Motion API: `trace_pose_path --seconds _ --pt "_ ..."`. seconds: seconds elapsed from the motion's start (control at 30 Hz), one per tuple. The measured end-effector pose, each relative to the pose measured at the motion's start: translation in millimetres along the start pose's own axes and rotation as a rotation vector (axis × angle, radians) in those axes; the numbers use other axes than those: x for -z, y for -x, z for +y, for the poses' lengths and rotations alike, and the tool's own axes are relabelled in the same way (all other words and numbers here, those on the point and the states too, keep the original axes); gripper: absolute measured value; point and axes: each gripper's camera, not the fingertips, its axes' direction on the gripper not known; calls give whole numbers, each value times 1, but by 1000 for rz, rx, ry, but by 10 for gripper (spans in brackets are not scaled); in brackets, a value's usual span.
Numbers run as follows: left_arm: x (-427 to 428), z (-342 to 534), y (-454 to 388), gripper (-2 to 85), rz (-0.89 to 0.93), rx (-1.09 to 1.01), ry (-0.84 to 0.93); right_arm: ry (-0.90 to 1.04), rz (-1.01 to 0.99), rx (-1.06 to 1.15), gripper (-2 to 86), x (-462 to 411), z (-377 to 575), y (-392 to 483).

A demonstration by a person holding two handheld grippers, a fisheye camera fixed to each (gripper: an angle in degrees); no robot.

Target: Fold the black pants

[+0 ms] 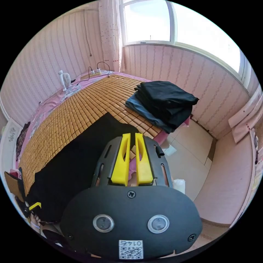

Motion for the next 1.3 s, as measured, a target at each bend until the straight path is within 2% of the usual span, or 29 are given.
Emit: trace_pose_path --seconds 0.13,0.23,0.3,0.37,0.4,0.47,0.63,0.7,0.8,0.93,1.0,1.13,1.3 --pt "51 33 18 35 7 -22 -126 -59 -40 106 73 4 18 45" --pt "94 74 52 63 -99 46 -177 -23 -223 344 76 -5 26 132" --pt "129 114 87 64 -217 197 -237 12 -363 521 76 -13 36 198" --pt "150 146 116 57 -299 359 -277 106 -594 746 74 -27 61 291" --pt "163 166 133 53 -336 459 -310 133 -642 803 74 -30 69 314" --pt "175 191 149 54 -331 509 -358 237 -822 1003 73 -38 110 407" --pt "185 227 161 98 -354 346 -428 573 -1147 1411 85 -36 209 569" --pt "185 236 176 121 -319 311 -404 617 -1184 1477 98 -36 238 611" --pt "180 241 204 143 -218 297 -341 561 -1080 1635 121 -40 283 664" --pt "179 245 233 151 -226 302 -338 689 -870 1772 106 -70 333 713" --pt "176 247 254 162 -186 327 -319 725 -906 1788 68 -71 336 719" --pt "169 244 269 159 -110 292 -178 645 -1060 1851 15 -55 328 721" --pt "190 257 264 67 -62 250 -250 625 -1251 1945 6 -41 324 735"
